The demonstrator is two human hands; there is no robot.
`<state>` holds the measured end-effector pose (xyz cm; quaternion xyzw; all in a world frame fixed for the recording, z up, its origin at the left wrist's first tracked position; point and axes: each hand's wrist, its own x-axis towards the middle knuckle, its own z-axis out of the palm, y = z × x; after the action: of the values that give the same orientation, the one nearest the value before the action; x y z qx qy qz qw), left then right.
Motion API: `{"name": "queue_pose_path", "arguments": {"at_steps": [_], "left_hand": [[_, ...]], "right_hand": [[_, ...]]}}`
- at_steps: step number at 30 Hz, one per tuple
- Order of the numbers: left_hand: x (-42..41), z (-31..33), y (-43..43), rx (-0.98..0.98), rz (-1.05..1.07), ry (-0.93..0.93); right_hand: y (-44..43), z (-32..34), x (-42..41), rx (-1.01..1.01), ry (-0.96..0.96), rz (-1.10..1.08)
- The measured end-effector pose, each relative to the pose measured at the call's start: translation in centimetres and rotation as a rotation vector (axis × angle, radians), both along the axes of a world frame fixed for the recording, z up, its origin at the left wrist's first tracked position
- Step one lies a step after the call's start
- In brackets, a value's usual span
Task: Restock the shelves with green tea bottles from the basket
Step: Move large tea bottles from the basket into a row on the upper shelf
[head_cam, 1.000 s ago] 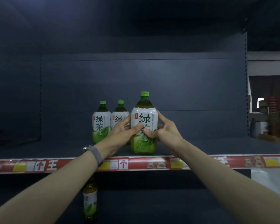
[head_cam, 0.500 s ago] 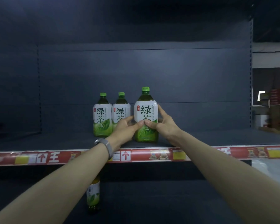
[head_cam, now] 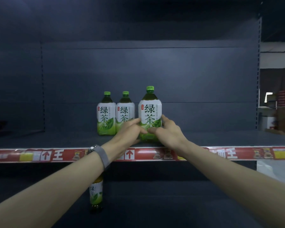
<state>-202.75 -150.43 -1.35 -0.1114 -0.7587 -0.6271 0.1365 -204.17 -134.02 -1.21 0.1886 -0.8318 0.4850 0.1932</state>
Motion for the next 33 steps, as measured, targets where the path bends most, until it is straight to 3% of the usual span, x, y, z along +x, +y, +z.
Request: {"name": "queue_pose_path", "arguments": {"at_steps": [12, 19, 33], "left_hand": [[-4.8, 1.8, 0.6, -0.006, 0.011, -0.112], [-7.9, 0.6, 0.3, 0.071, 0.076, -0.073], [-8.5, -0.1, -0.5, 0.196, 0.072, -0.020]], "right_hand": [[-0.3, 1.2, -6.3, 0.066, -0.121, -0.007], [-1.6, 0.8, -9.1, 0.079, -0.127, -0.026], [-1.9, 0.4, -9.4, 0.029, -0.189, 0.178]]}}
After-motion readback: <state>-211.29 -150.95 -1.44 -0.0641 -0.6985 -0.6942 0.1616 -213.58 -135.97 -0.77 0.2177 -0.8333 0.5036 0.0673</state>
